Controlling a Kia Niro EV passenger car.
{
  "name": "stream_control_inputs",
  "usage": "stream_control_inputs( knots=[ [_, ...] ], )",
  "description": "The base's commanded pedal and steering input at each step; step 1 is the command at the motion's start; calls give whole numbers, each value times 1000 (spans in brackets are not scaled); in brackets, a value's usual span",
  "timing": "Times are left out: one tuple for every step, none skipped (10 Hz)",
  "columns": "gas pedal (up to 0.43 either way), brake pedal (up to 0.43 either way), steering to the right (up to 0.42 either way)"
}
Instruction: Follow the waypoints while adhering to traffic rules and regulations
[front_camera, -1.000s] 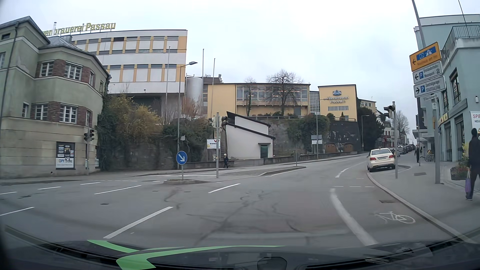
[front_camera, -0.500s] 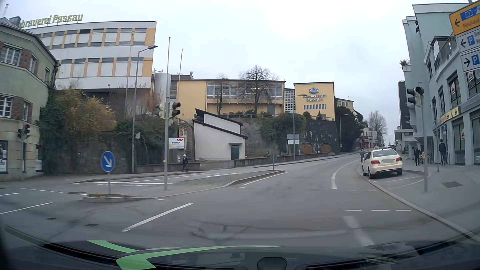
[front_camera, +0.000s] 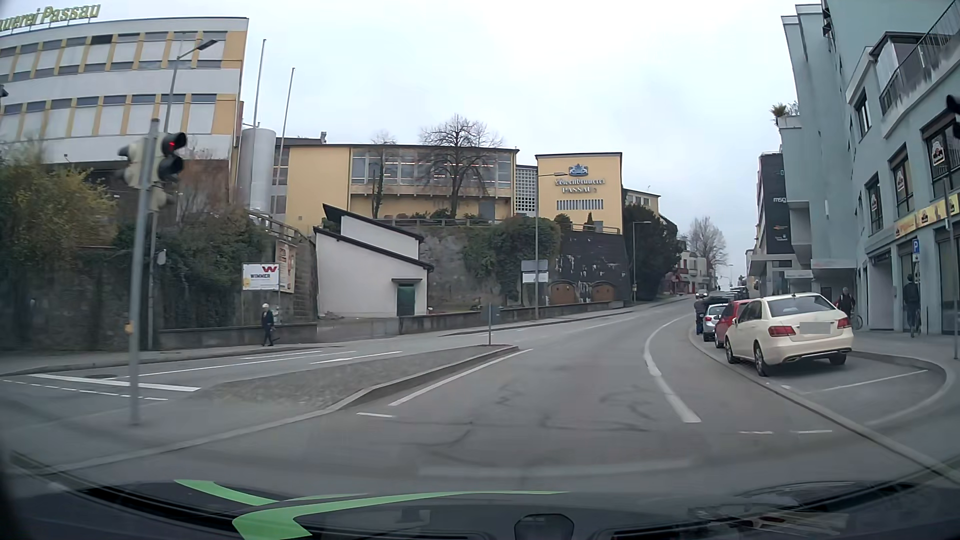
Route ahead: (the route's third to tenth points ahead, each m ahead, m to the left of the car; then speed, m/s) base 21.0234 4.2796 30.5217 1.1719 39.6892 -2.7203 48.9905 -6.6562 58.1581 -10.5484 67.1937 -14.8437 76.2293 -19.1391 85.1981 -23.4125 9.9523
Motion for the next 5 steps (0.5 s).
stream_control_inputs(
  knots=[
    [169,0,83],
    [169,0,79],
    [169,0,75],
    [169,0,70],
    [169,0,61]
  ],
)
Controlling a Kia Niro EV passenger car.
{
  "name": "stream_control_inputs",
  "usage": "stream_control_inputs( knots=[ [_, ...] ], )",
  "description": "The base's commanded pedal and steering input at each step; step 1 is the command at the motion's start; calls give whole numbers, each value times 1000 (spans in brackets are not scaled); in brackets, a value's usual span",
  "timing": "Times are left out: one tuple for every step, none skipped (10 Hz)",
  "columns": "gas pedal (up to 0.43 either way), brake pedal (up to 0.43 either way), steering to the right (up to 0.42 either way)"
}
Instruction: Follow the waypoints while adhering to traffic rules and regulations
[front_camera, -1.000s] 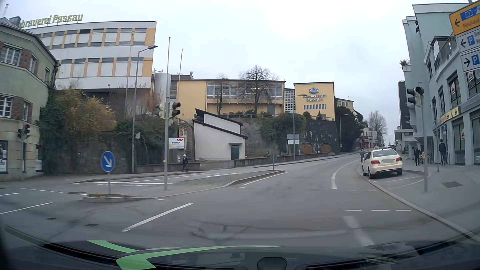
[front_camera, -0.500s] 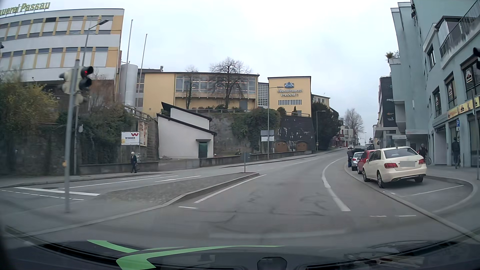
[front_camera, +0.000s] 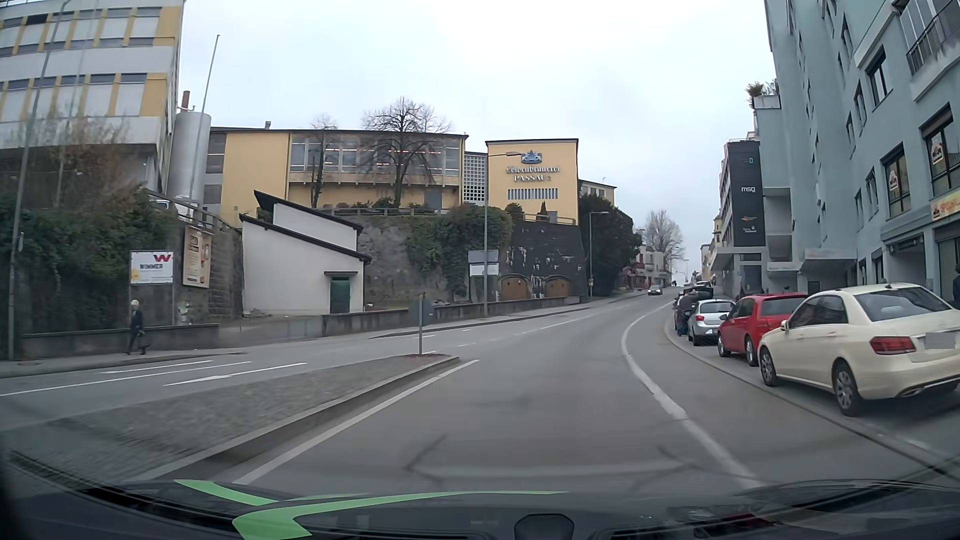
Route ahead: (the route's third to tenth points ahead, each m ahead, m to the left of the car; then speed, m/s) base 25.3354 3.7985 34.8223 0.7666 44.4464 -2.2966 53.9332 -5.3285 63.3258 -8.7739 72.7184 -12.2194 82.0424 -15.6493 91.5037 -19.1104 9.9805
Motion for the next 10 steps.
stream_control_inputs(
  knots=[
    [169,0,55],
    [169,0,49],
    [169,0,43],
    [169,0,41],
    [169,0,41],
    [169,0,43],
    [169,0,43],
    [169,0,42],
    [169,0,42],
    [169,0,42]
  ],
)
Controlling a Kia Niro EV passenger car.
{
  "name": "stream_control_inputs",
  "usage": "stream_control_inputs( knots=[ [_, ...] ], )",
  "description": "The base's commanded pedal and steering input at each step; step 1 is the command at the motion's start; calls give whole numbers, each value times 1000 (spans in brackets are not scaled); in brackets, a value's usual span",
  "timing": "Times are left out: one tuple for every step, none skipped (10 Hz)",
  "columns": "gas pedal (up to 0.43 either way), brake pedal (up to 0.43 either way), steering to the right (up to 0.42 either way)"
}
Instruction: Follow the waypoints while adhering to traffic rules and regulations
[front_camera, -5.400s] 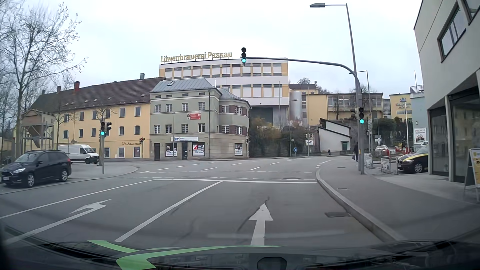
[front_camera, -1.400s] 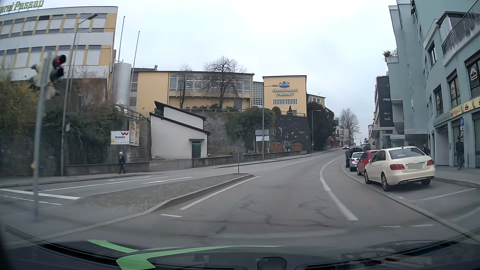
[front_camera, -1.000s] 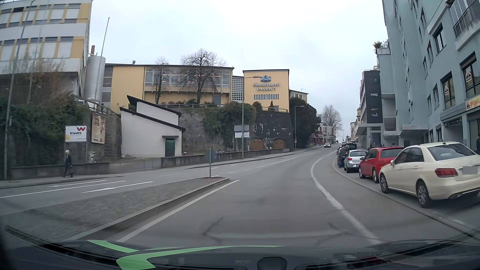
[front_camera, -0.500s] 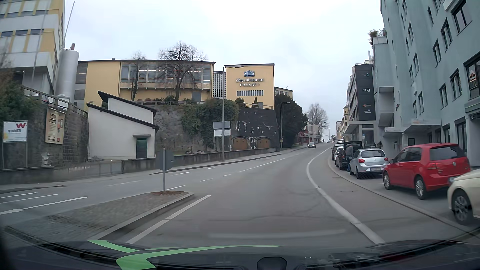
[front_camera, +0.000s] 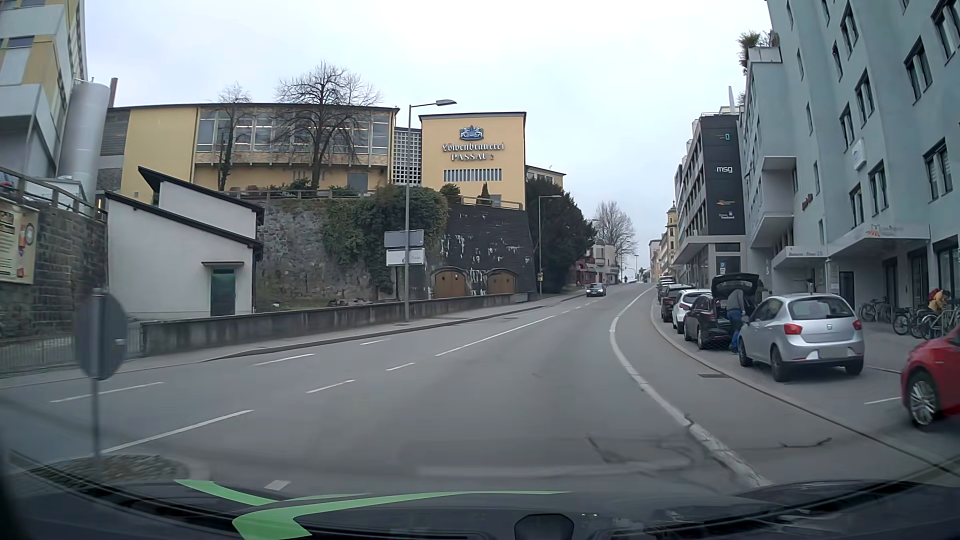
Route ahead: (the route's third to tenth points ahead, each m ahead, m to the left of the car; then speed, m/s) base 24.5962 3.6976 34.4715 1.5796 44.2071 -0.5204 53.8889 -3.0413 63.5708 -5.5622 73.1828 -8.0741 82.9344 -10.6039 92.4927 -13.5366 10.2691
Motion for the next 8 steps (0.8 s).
stream_control_inputs(
  knots=[
    [169,0,43],
    [169,0,43],
    [169,0,43],
    [169,0,43],
    [169,0,43],
    [169,0,43],
    [169,0,45],
    [169,0,49]
  ],
)
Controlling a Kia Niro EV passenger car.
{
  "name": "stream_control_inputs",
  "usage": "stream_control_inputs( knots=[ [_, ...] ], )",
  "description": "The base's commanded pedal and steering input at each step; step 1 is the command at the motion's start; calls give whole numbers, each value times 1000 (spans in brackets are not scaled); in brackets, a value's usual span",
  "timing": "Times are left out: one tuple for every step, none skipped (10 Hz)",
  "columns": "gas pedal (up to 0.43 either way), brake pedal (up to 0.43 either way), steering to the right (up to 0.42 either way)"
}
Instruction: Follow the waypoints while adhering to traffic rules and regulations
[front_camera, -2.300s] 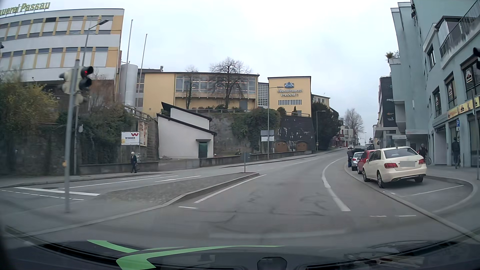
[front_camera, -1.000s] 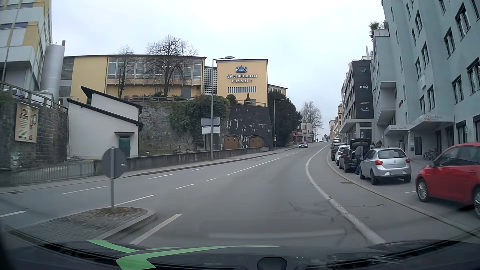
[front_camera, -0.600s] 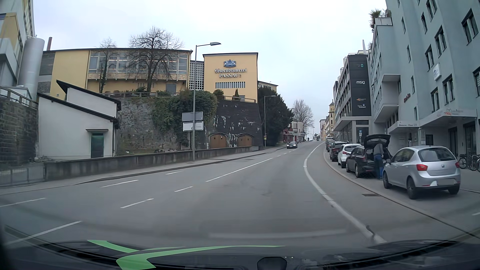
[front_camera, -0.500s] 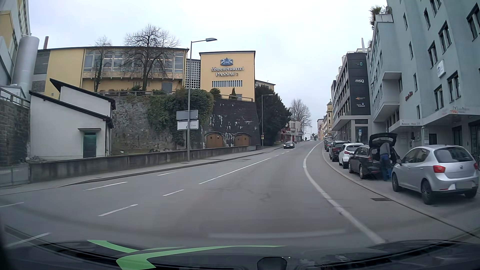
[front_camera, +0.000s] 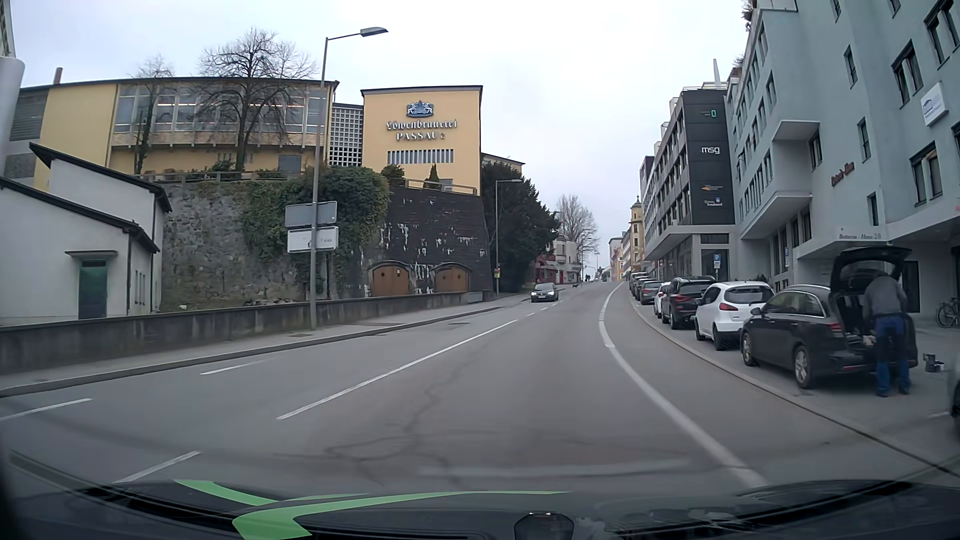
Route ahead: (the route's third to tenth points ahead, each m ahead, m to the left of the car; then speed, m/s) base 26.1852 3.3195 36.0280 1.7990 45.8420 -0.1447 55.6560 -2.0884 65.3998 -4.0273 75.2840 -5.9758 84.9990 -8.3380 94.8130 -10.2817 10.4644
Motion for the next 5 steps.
stream_control_inputs(
  knots=[
    [169,0,50],
    [169,0,51],
    [169,0,50],
    [169,0,48],
    [169,0,44]
  ],
)
